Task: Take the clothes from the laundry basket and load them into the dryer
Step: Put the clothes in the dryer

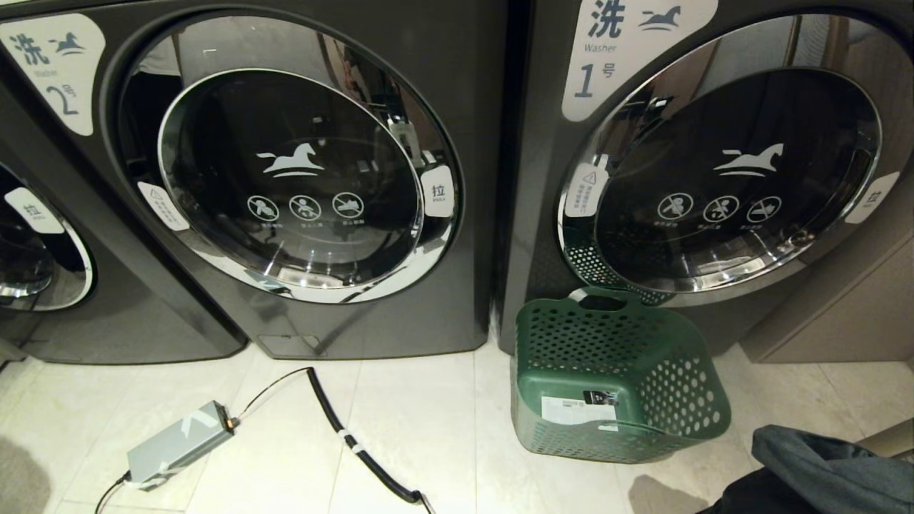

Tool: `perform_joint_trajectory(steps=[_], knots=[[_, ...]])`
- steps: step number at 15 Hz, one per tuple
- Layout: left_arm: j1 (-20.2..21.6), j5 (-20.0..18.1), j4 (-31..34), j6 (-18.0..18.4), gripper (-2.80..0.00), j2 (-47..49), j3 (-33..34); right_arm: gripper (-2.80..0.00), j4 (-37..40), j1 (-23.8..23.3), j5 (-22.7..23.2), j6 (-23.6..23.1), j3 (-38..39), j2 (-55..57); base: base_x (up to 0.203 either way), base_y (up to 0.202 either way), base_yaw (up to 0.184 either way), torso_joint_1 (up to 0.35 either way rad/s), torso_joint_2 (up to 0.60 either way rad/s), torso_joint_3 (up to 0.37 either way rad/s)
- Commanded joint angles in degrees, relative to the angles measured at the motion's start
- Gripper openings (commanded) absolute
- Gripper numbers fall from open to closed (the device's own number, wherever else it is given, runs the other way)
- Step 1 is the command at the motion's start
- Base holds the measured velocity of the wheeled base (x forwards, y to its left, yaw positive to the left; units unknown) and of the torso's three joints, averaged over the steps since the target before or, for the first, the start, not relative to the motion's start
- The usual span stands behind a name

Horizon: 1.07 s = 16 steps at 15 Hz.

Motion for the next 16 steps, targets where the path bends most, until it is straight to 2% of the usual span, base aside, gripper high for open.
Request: perform_joint_trajectory(steps=[1, 16], knots=[[0.0, 0.0, 0.0, 0.0, -2.80, 0.0, 0.0, -2.80, 0.0, 0.0, 0.1, -0.1, 0.0, 0.1, 0.000, 0.000, 0.000, 0.002, 0.01, 0.204], [0.0, 0.0, -0.1, -0.1, -2.80, -0.1, 0.0, -2.80, 0.0, 0.0, -0.1, 0.2, 0.0, 0.1, 0.000, 0.000, 0.000, 0.002, 0.00, 0.188]])
